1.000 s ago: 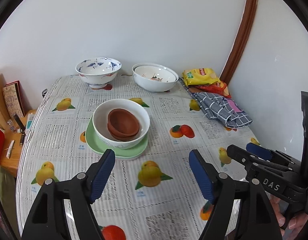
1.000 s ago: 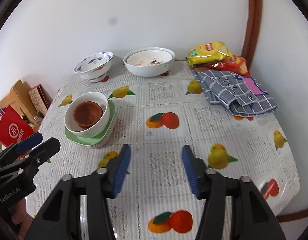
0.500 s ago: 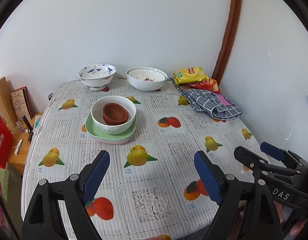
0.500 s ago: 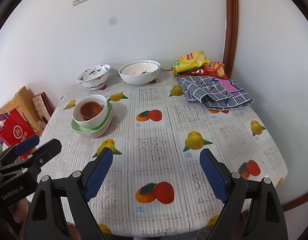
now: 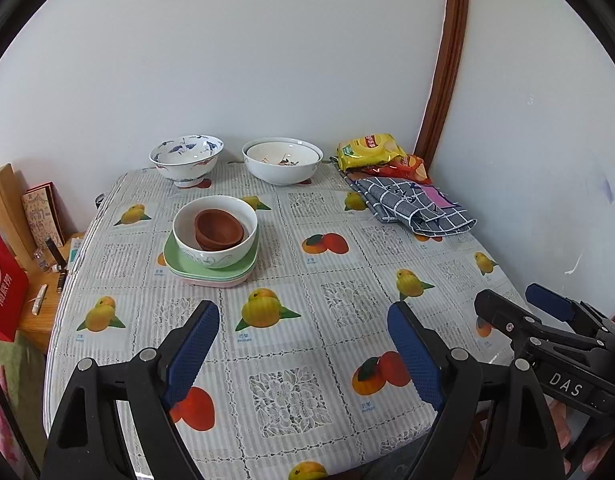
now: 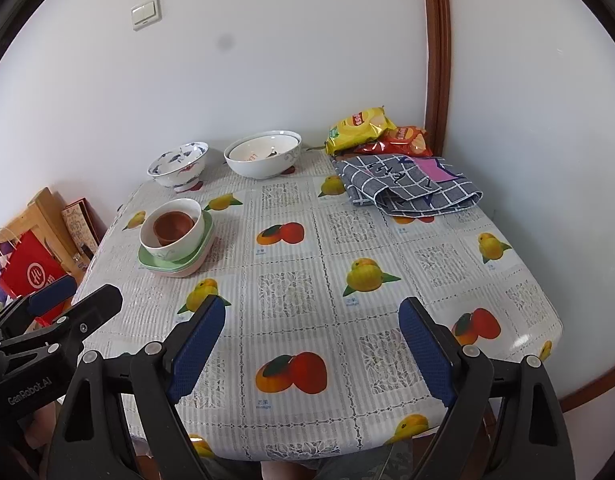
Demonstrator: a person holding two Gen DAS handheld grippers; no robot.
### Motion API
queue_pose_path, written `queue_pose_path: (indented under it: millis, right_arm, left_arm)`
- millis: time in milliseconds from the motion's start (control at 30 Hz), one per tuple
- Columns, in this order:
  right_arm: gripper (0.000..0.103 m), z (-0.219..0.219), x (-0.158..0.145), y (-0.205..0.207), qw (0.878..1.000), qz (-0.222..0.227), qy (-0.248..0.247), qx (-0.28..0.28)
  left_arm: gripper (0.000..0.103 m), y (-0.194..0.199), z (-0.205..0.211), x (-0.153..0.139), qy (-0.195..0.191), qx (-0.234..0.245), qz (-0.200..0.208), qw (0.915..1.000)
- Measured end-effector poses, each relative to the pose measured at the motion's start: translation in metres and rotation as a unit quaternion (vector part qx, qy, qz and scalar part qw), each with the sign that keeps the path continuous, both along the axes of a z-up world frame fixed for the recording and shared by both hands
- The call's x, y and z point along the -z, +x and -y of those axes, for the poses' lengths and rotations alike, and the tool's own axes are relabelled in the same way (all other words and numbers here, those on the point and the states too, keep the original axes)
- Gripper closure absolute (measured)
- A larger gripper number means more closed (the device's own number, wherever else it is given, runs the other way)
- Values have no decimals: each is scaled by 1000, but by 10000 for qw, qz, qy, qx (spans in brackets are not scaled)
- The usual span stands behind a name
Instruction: Organize plates and bowls
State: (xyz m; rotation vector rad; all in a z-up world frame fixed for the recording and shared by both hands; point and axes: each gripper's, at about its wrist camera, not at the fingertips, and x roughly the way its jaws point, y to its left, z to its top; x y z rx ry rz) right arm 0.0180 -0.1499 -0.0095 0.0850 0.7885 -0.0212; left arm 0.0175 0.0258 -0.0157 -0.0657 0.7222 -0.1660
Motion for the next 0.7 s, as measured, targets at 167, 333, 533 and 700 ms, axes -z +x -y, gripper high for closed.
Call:
queue_pose_path:
  millis: [167, 333, 533, 700]
  right_arm:
    - [15, 0, -1, -1, 10000, 4, -29, -10]
    - [15, -1, -2, -2, 10000, 29, -9, -24]
    - [15, -6, -5, -2, 9999, 50, -43, -86]
    - [15, -8, -7, -3, 9999, 68, -50, -118]
  left_arm:
    - [17, 1, 0, 1, 7, -18, -18, 10000]
    - [17, 0, 0, 0, 31, -37, -2, 10000]
    - [17, -3, -1, -2, 18, -53, 13, 10000]
    - [17, -4, -2, -4, 30, -55, 36, 10000]
